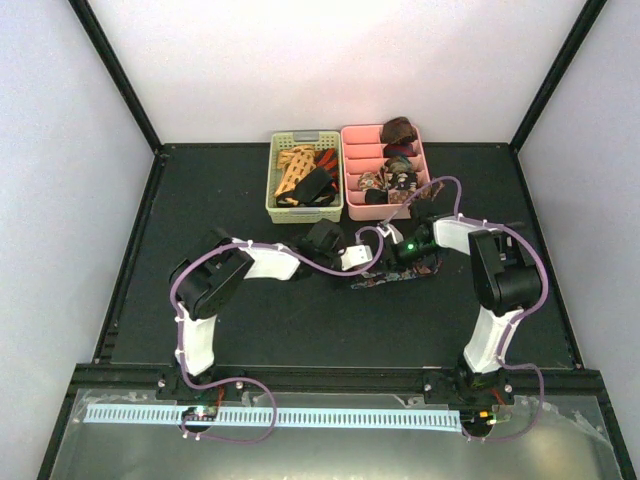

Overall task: Roll the ties
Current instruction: Roll the tie at the center of the board.

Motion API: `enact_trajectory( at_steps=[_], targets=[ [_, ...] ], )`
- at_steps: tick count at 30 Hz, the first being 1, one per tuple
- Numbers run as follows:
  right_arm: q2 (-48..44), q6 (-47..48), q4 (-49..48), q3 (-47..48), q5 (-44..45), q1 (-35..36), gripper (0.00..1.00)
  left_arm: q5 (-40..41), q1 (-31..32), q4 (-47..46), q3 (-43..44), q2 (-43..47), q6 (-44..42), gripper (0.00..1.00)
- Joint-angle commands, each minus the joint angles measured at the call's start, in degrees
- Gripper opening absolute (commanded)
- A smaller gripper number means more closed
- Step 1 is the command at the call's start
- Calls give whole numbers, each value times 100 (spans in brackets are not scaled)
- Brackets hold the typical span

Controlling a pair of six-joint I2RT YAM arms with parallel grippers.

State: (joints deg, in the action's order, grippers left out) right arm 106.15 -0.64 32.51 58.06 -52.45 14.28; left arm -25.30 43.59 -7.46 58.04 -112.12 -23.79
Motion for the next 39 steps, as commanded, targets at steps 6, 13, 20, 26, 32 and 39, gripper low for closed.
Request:
enact_trajectory(
  at_steps=[6,13,20,26,32,39],
  targets=[
    [229,20,-76,174,23,124,32,294,35,870,-30,-414,-96,42],
    [-67,-337,-385,94,-600,177,46,260,37,846,-39,-391,-109,42],
    [171,-31,-35,127,-261,202,24,254,36,848,13,-399,-92,43],
    [366,336,383,139,228,136,2,91,-25,673,18,-306,91,62],
    [380,442,438,22,921,-99,1,-390,-149,-308,-433,104,297,85],
    [182,377,224,-106,1543,-110,2,-568,-185,-1692,-861,251,802,99]
  ],
)
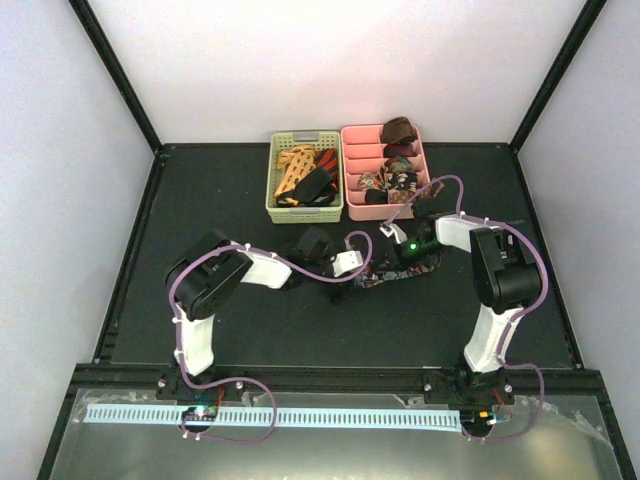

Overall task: Roll the ties
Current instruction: Roll the tie at the center of the board.

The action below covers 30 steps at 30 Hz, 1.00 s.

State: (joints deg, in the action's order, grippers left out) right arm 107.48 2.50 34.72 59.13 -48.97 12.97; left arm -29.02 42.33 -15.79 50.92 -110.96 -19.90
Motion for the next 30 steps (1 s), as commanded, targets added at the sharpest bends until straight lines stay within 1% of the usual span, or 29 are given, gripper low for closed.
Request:
enact_trajectory(
  at_steps=[1,4,8,10,14,17,20,22,23,25,26,27,30],
  targets=[
    [57,54,-12,-224,1175,21,2,-283,-58,-1003,-153,86,480,99],
    [67,18,-64,-251,1101,30,1,-499,-49,-1577,-169,-112,785,99],
    [72,8,-136,-307,1109,29,2,-485,-21,-2600,-211,-452,1497,98],
    [109,1,-146,-313,1109,30,2,-506,34,-2991,-201,-658,1708,94],
    [159,-39,-167,-296,1149,32,2,-460,182,-3373,-207,-961,1681,88],
    [175,-48,-165,-295,1173,26,2,-369,206,-3480,-267,-1051,1613,80],
    [177,-14,-118,-277,1120,29,2,-234,208,-3118,-323,-978,1283,63],
    [153,118,28,-199,962,17,2,-202,206,-2794,-407,-813,978,50],
    [129,186,104,-141,834,-6,6,-204,206,-2527,-415,-715,820,45],
    [19,241,214,-39,583,-126,10,-144,206,-1648,-288,-536,524,39],
    [-50,268,265,19,384,-205,14,-61,214,-1039,-146,-476,421,36],
    [-117,279,326,92,286,-258,19,13,208,-621,-61,-446,346,35],
    [-329,398,538,220,-155,-304,33,89,206,185,-62,-278,-77,33]
  ],
)
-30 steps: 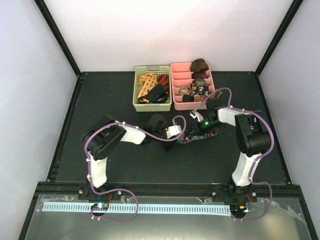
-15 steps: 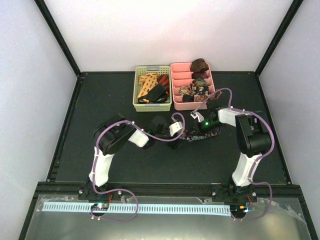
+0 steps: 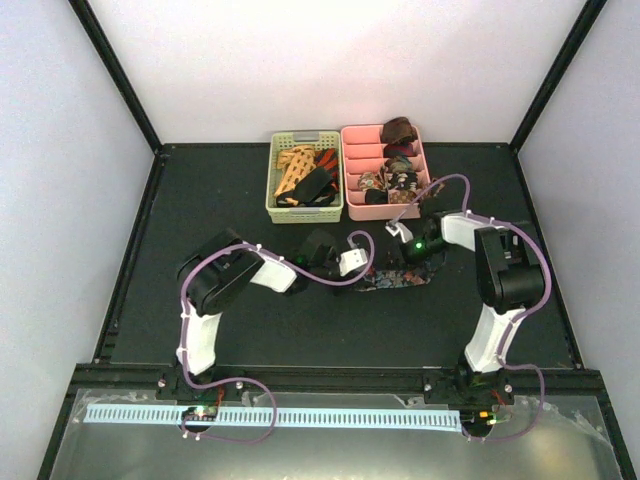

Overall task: Roll the ties
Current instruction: Roll the tie at the center of the board.

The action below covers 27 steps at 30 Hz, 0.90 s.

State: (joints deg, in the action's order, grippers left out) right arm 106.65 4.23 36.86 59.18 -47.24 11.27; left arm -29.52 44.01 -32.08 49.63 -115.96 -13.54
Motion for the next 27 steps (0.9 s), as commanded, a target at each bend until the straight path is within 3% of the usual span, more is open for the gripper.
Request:
enact_trajectory(
  at_steps=[1,5,16,19,21,23,27],
  targets=[
    [-351,159,277,150,-480,-126,37,190,38,2037,72,279,-805,33],
    [-561,-195,38,-176,-768,-70,52,532,37,2813,278,326,-894,36],
    [-105,-425,-239,-237,-758,446,54,760,70,3276,630,144,-786,42],
    [-5,-461,-286,-215,-692,487,42,814,89,3280,645,128,-794,42],
    [34,-404,-209,-192,-529,484,19,816,90,3280,650,143,-784,43],
    [47,-316,-105,-204,-293,475,3,816,90,3244,634,157,-756,45],
    [115,-146,110,-243,-29,340,2,677,37,2919,509,246,-641,57]
  ],
)
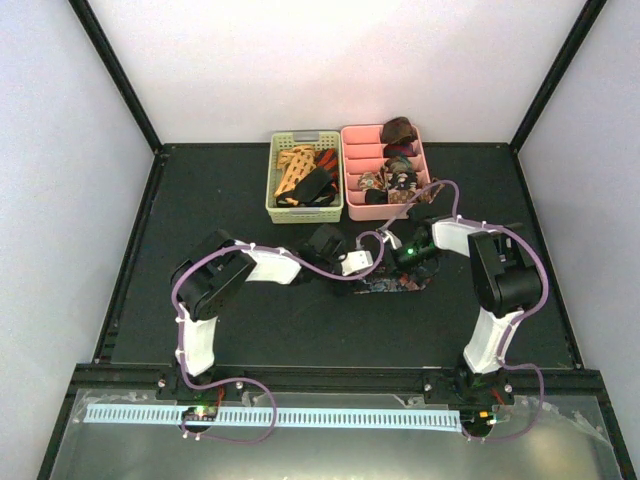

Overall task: Roll the ties
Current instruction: Roll the tie at the center of the board.

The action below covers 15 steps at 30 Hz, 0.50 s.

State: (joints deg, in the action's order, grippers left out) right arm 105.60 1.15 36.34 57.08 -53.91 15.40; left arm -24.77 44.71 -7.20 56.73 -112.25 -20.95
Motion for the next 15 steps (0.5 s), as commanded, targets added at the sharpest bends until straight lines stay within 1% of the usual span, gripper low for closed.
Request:
enact_trajectory(
  at_steps=[1,2,5,7,11,15],
  targets=[
    [247,196,193,-48,710,-115,2,107,-74,286,-261,-70,126,64],
    [254,221,226,-74,771,-169,2,-49,-123,71,-343,10,168,71],
    [296,322,353,-98,957,-313,2,-411,-238,-700,-680,332,301,89],
    [320,392,478,-89,1135,-348,2,-473,-260,-1042,-786,459,323,97],
    [329,353,582,-38,1475,-361,2,-464,-261,-1705,-939,512,313,99],
    [446,273,670,49,1803,-366,2,-746,-253,-2507,-1066,328,436,99]
  ],
)
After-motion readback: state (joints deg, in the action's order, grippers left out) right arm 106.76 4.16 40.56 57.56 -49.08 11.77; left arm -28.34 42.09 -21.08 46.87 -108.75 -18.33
